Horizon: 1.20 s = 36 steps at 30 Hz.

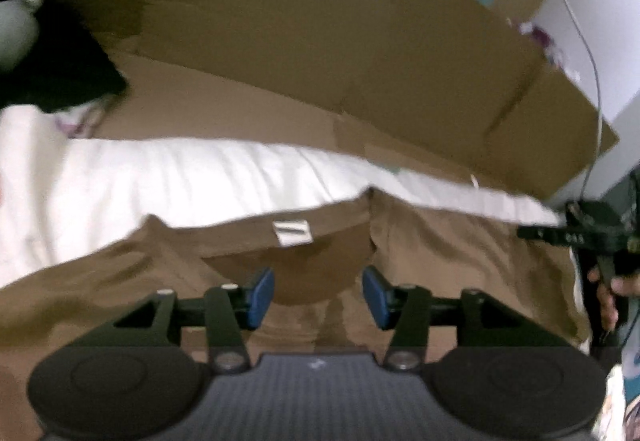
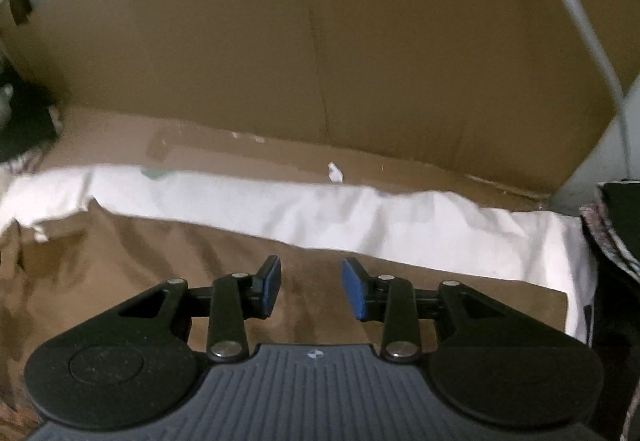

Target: Fold clothes

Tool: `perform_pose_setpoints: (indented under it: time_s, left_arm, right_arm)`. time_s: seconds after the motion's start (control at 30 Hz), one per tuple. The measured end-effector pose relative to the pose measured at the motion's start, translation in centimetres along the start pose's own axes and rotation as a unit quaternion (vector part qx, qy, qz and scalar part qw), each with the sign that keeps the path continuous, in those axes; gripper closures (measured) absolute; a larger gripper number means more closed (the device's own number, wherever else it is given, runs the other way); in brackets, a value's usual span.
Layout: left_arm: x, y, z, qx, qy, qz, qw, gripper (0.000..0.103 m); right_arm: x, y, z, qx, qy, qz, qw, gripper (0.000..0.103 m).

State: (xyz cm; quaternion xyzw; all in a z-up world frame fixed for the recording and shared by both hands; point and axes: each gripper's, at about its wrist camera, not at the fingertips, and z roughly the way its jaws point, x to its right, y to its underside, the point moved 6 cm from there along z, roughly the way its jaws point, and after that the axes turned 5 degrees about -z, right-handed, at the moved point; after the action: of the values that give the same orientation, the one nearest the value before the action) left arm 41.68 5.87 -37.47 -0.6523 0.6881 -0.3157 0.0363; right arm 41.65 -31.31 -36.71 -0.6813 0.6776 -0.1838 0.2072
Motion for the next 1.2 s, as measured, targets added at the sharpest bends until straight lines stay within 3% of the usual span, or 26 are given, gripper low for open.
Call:
perform_pose_setpoints:
  time_s: [0.1,0.27,0.53,0.63,0.8,1.03,1.2]
  left_arm:
    - [0.4,1.0,1.5,-0.017,-0.002,0.016,0.9997,0.051]
    - [-0.1,2.4,2.4,-0.022,-0.037,0.034,0.9985,0.051]
    - [-2.1,2.6,1.3,-0.016,-0.072,0.028,0.9969,0.055]
    - [-2.8,2.1,0.1,-0.004,-0.077,0.009,0.997,0.059]
    - [-3.2,1.0,-3.6,0.033,-0.067,-0.005,0.9972,0.052]
    - [-5.5,1.6,-9.1,0.05,-0.076,-0.031,0.9954,0.052]
    - [-8.7,3.4,-13.6,0.06,-0.094,-0.075,0.9909,0.052]
  right_arm:
    - [-0.3,0.1,1.4,-0.006,0.006,-0.008,1.0,0.059]
    - [-0.3,-0.2,3.0,-0.007,0.022,-0.011,1.0,0.057]
    - [0.3,-1.3,4.6,-0.013,0.031,0.013,0.999,0.053]
    - [1.8,-2.0,3.0,0.014,0.044,0.053,0.998,0.053]
    - [5.0,-1.8,-0.7,0.044,0.03,0.124,0.991,0.053]
    - [4.6,1.3,-5.4,0.045,-0.006,0.111,0.993,0.053]
    - [2.9,3.7,-9.4,0.04,-0.036,0.08,0.995,0.053]
